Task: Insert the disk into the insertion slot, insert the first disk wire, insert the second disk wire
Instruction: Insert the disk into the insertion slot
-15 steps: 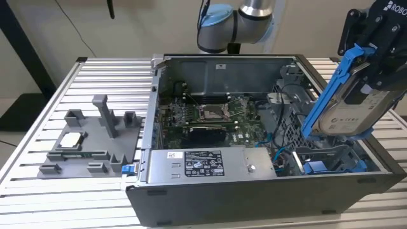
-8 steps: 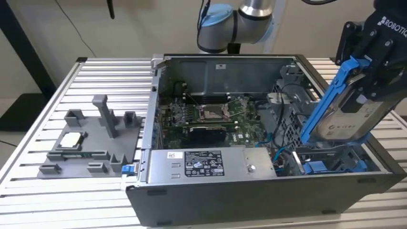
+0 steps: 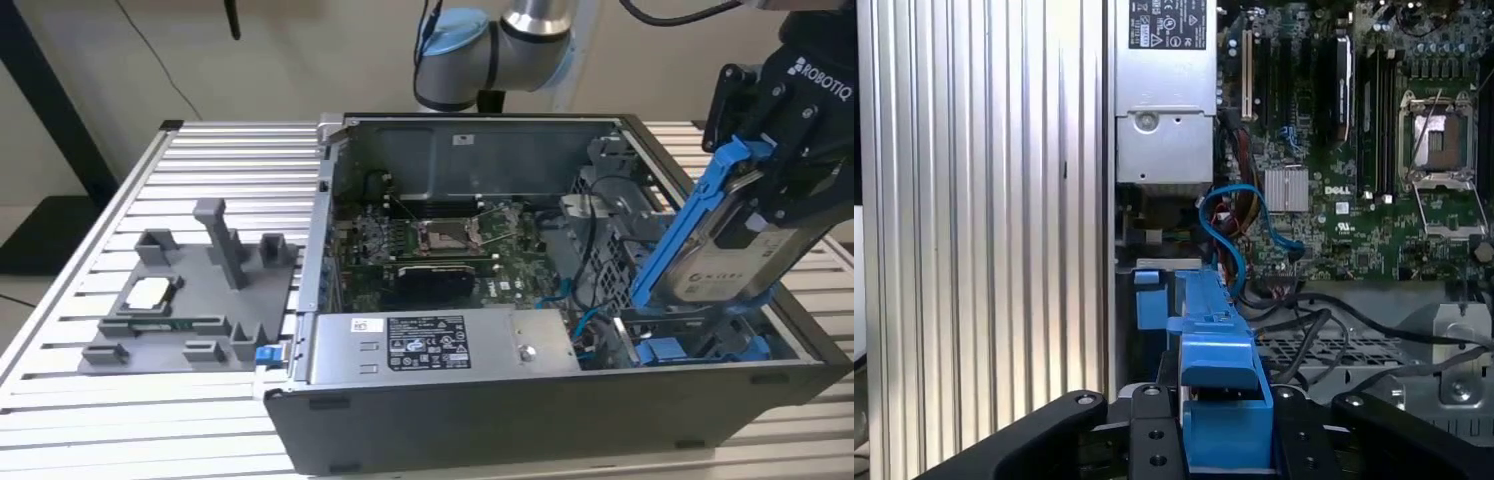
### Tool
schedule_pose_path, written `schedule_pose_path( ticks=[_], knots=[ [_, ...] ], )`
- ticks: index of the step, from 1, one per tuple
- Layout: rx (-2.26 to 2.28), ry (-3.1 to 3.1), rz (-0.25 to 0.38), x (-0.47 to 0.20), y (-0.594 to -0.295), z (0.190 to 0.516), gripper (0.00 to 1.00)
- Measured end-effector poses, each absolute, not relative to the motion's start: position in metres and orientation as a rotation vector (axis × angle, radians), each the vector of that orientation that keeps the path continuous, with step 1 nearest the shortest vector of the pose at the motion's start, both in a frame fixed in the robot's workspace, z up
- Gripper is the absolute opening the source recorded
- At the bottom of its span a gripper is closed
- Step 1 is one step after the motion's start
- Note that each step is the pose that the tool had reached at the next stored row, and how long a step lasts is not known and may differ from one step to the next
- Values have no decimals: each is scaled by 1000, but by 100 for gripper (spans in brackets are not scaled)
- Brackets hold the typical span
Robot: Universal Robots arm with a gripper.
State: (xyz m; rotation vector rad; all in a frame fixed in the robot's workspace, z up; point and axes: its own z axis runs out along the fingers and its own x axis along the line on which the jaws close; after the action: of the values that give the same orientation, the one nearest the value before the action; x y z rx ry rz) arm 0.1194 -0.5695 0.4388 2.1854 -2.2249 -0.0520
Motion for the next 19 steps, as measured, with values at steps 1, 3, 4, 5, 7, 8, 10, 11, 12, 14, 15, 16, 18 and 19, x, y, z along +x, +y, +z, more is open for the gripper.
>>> schedule_pose_path(
  ticks=[1, 3, 4, 5, 7, 8, 10, 11, 12, 14, 15, 16, 18, 19],
  knots=[
    [2185, -2225, -52, 120, -570, 437, 33],
    [2185, -2225, -52, 121, -570, 433, 33],
    [2185, -2225, -52, 121, -570, 432, 33],
    [2185, -2225, -52, 121, -570, 430, 33],
    [2185, -2225, -52, 122, -570, 426, 33],
    [2185, -2225, -52, 122, -570, 425, 33],
    [2185, -2225, -52, 122, -570, 421, 33],
    [2185, -2225, -52, 123, -570, 420, 33],
    [2185, -2225, -52, 123, -570, 418, 33],
    [2185, -2225, -52, 123, -571, 416, 33],
    [2186, -2225, -52, 124, -571, 415, 33],
    [2185, -2225, -52, 124, -571, 414, 33],
    [2185, -2225, -52, 124, -571, 412, 33],
    [2185, -2225, -52, 124, -571, 411, 33]
  ],
)
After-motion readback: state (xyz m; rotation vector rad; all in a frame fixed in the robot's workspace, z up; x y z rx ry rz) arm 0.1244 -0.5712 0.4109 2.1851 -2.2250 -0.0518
